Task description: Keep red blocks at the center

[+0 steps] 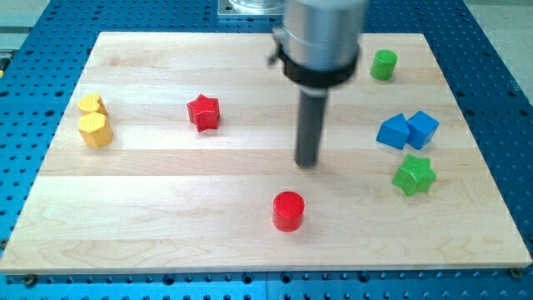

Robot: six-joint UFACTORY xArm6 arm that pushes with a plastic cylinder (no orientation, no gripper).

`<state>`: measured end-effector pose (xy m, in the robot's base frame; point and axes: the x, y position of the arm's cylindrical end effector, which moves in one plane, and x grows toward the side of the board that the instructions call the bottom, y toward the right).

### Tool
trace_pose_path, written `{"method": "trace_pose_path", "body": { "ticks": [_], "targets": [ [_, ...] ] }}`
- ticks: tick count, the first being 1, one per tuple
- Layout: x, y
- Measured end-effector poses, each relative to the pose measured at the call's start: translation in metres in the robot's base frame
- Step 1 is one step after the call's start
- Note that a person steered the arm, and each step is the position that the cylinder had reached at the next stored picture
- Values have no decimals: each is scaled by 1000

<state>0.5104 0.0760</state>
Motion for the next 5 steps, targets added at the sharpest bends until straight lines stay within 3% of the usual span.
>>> {"method": "trace_pose_path", "body": {
  "ticks": [2, 3, 4, 5],
  "targets": [
    [75, -16],
    [67, -79],
    [27, -132],
    [39, -135]
  ]
}}
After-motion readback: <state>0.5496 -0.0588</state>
